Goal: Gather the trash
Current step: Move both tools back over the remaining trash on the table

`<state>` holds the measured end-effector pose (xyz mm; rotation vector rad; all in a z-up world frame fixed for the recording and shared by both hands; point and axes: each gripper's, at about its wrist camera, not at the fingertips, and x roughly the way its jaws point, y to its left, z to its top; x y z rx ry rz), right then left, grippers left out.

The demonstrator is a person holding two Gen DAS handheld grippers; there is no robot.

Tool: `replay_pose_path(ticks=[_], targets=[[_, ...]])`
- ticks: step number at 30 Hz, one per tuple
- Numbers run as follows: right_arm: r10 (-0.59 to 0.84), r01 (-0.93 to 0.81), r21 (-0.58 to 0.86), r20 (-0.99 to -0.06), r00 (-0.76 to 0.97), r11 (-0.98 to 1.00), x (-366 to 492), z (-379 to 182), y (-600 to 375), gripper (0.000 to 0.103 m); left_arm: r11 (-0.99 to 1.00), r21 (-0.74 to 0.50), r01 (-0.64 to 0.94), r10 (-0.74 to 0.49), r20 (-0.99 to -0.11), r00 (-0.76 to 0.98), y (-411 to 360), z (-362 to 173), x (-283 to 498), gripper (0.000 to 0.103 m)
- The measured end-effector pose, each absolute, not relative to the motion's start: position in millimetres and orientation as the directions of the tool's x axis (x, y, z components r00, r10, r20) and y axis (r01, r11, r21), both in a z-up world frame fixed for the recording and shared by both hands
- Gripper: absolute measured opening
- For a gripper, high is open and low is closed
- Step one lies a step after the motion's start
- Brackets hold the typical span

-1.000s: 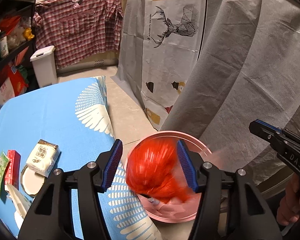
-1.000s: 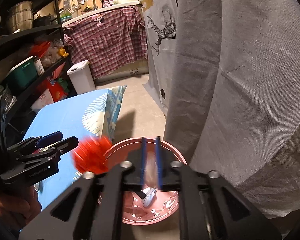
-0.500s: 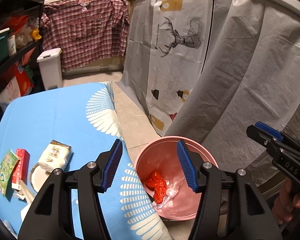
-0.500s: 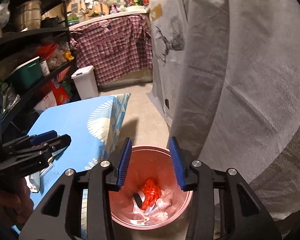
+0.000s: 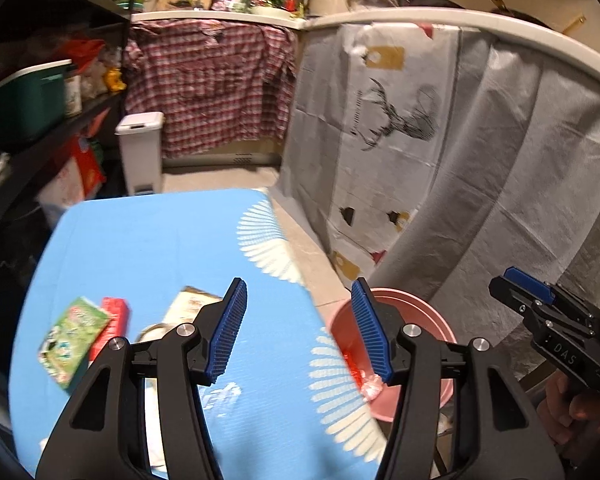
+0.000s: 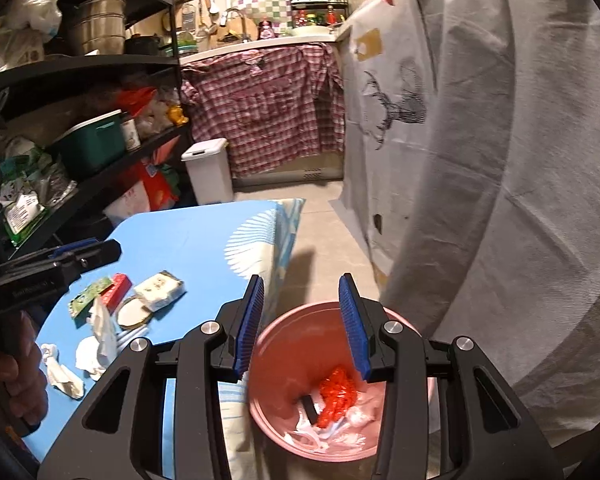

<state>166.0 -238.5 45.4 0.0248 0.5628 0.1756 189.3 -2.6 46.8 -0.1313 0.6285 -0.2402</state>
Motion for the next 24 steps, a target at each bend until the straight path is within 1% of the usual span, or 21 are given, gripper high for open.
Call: replay_pose_path(ticks=[5,11,13,15,18,20,24], targets=[[0.213,-0.204,0.076,-0.513,0.831,0.976,161,45,-212,0.041,0.973,-0.197,0.124,-0.216,-0.560,0.800,37,51,177,0.050],[0.296,-0.281,0.108,-0.519,0.802,0.954,158,35,-171,0.041,0.978,-0.200,0.062,-0.165,-0.557,0.814,74,54,167,0.046],[0.322,-0.316,0.104,-0.521,0.791,0.943,156,31,-153,0.041,0.979,-0.202,0.043,-0.151,-0.558,0.816,84,53,165,0.045],[0.351,-0.349,0.105,-0.520,0.779,0.931,153,28,-135,0.041,0.979,-0.201,0.019,-0.131,-0.561,0.817,97,52,163,0.042],[0.388,-0.388,0.113,-0.515,0.764,0.915,152,24,-113,0.041,0.980,-0.197,-0.010,-0.106,-0.565,0.818,112,49,160,0.041],[0.403,-0.404,0.116,-0.515,0.756,0.907,152,21,-103,0.041,0.979,-0.201,-0.037,-0.086,-0.568,0.819,128,48,159,0.038],[0.434,-0.442,0.117,-0.523,0.734,0.889,150,13,-82,0.041,0.977,-0.197,-0.085,-0.044,-0.571,0.820,159,44,155,0.036]])
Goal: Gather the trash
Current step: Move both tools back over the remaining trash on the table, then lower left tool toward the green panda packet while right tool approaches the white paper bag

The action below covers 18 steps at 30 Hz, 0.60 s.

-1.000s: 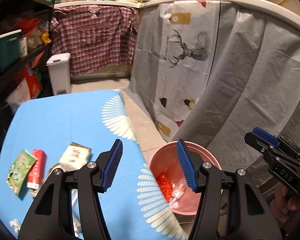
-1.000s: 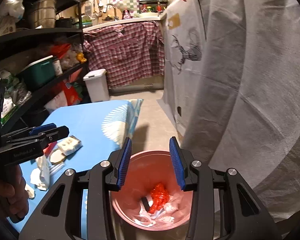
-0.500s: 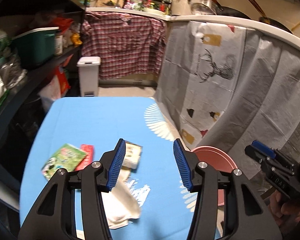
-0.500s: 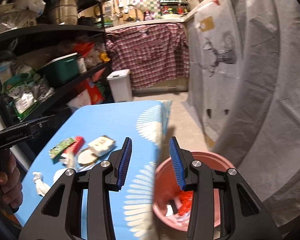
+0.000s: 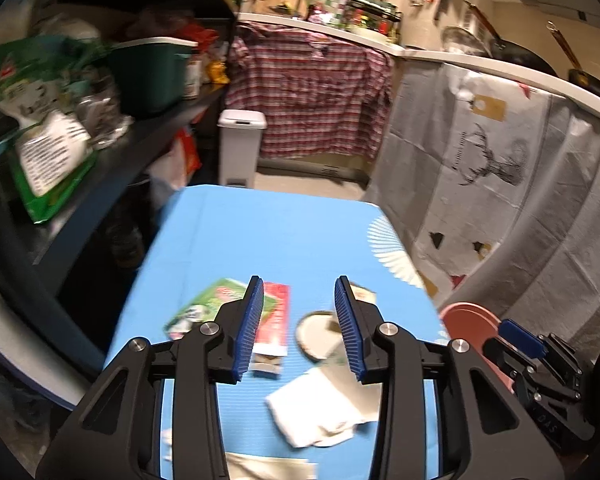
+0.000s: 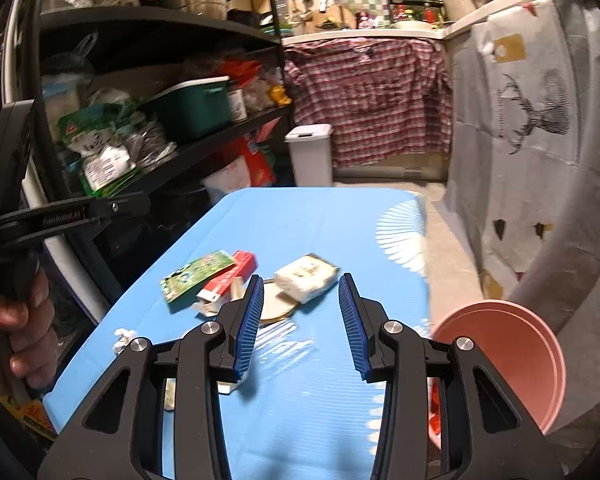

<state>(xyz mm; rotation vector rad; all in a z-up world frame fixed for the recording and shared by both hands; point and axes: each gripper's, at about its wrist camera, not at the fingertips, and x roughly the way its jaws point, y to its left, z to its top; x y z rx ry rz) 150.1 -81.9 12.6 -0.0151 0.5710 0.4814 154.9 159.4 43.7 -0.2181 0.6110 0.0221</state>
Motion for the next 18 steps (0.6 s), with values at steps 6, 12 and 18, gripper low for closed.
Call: replay_pose_path(ticks=[6,12,18], targets=[[0.470,-0.479,0.144,-0.562,0.680,0.866,155,-6,-62,0.041,0.977,-0.169,-0.127,-0.006,-0.622,0.783,200,21,158,0.035],[0.497,-0.528,0.147,-0.608,0.619,0.837,158,-26,-37,0.041,0.982,-0.149,-0.119,-0.016,-0.684,0.730,209,-16,169,0.034],[0.488,-0.539,0.129,-0.630,0.604,0.833,163,-38,-26,0.041,0.991,-0.097,-0.096,-0.007,-0.740,0.672,203,-49,181,0.035]])
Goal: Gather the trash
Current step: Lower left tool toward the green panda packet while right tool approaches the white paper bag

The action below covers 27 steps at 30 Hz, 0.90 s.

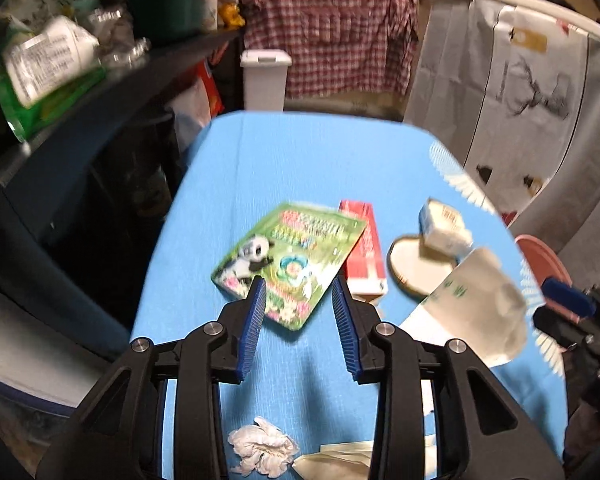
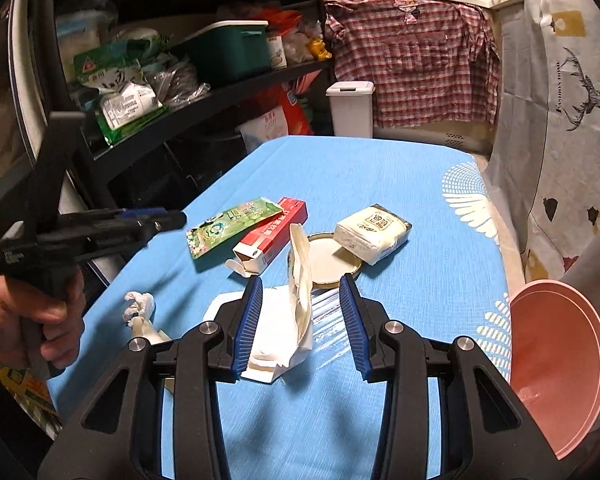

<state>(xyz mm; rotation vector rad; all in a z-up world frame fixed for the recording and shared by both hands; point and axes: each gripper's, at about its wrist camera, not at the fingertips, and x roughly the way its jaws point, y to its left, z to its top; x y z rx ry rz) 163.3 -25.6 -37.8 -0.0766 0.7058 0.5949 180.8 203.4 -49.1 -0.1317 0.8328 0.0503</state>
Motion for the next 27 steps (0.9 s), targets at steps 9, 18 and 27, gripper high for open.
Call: replay_pose_path(ticks=[9,18,27], targets=[[0.475,-0.542,0.130,-0.675,0.565,0.830,175,-53,-20,0.041,0.995,0.010,-0.102,0.070,-0.792,0.607,194,-80,202,0.053],[0.467,-0.550,0.124,-0.697,0.544,0.826,180,-61,-14,0.041,0.990,0.103,-0.096,0.139,-0.812,0.567,187,-95,212,0.055],[0.471,-0.554,0.134,-0.707,0.527,0.822,179,-64,-17,0.021,0.986,0.132,-0.106,0.169,-0.806,0.567,184,-88,214,0.015]])
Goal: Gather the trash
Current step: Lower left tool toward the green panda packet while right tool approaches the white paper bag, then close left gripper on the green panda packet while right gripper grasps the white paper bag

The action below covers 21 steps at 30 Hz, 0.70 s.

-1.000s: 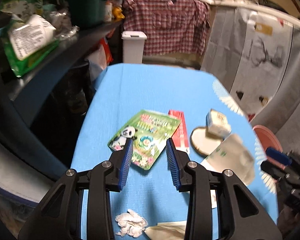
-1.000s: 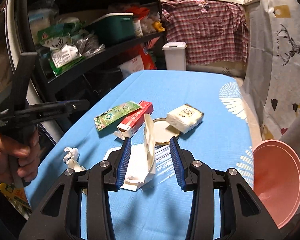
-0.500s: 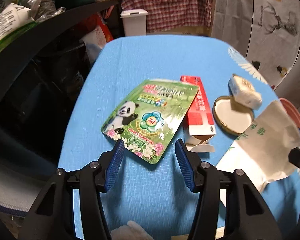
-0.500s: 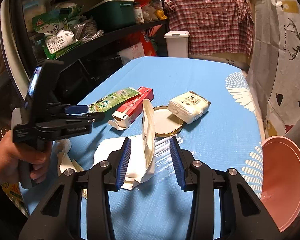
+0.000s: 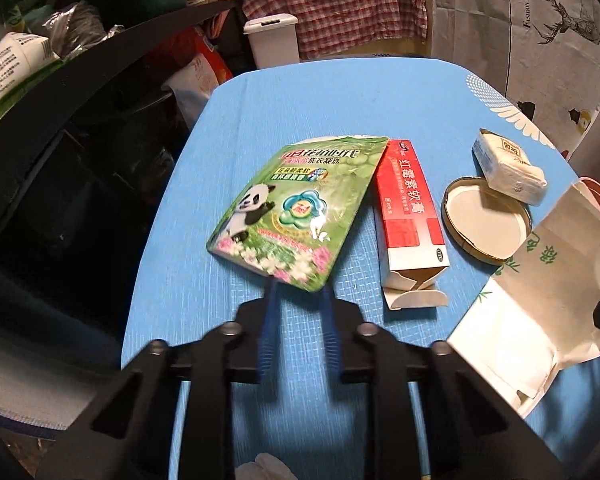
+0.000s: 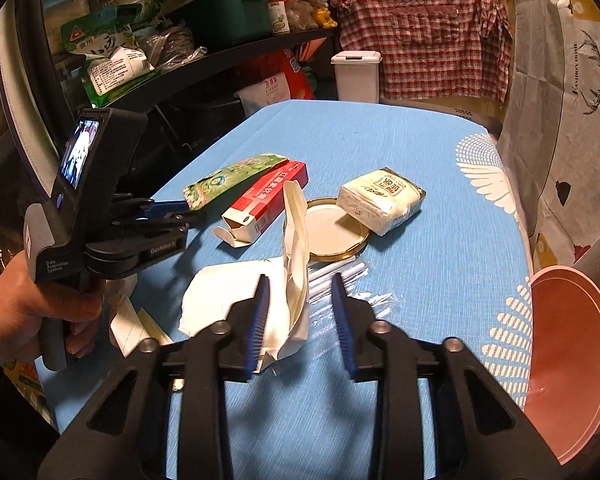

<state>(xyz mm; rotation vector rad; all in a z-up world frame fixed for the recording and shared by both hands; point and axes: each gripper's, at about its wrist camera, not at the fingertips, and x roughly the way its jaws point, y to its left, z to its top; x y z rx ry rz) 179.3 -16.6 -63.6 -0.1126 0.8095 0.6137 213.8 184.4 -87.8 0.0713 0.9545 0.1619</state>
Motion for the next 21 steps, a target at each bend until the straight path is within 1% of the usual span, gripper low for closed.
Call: replay_pose_path(ticks=[1,2,5,12,16,18,19,20,21], targets=[[0.473,-0.555,0.137,-0.708,0.524,0.820,179,-63,-17,0.015,0.986,0.132,-0.106,0.169,-0.806,0.567,184,-87,214,0.011],[0.475,-0.557,0.138,-0.708,0.522,0.819,179,-63,-17,0.012,0.986,0.131,-0.106,0.168,-0.805,0.569,184,-86,214,0.006],[0.478,-0.562,0.135,-0.705,0.525,0.816,176,-60,-17,0.009,0.986,0.127,-0.107,0.166,-0.797,0.581,184,-80,211,0.000],[0.487,-0.566,0.130,-0.684,0.544,0.814,168,-50,-24,0.005,0.989,0.089,-0.116,0.142,-0.772,0.620,185,-60,200,0.000],[0.482,-0.559,0.127,-0.681,0.551,0.820,165,-45,-28,0.006,0.992,0.069,-0.103,0.118,-0.778,0.617,184,-58,199,0.000],[0.477,-0.554,0.124,-0.682,0.555,0.823,164,-44,-29,0.006,0.992,0.079,-0.101,0.125,-0.778,0.616,183,-59,199,0.006],[0.469,-0.552,0.116,-0.684,0.558,0.826,164,-44,-30,0.006,0.991,0.089,-0.096,0.130,-0.781,0.611,182,-61,201,0.020],[0.461,-0.550,0.106,-0.687,0.562,0.829,164,-45,-30,0.006,0.991,0.100,-0.094,0.137,-0.779,0.612,180,-61,201,0.036],[0.457,-0.549,0.102,-0.688,0.563,0.830,164,-45,-30,0.006,0.989,0.116,-0.095,0.150,-0.775,0.614,178,-63,202,0.041]])
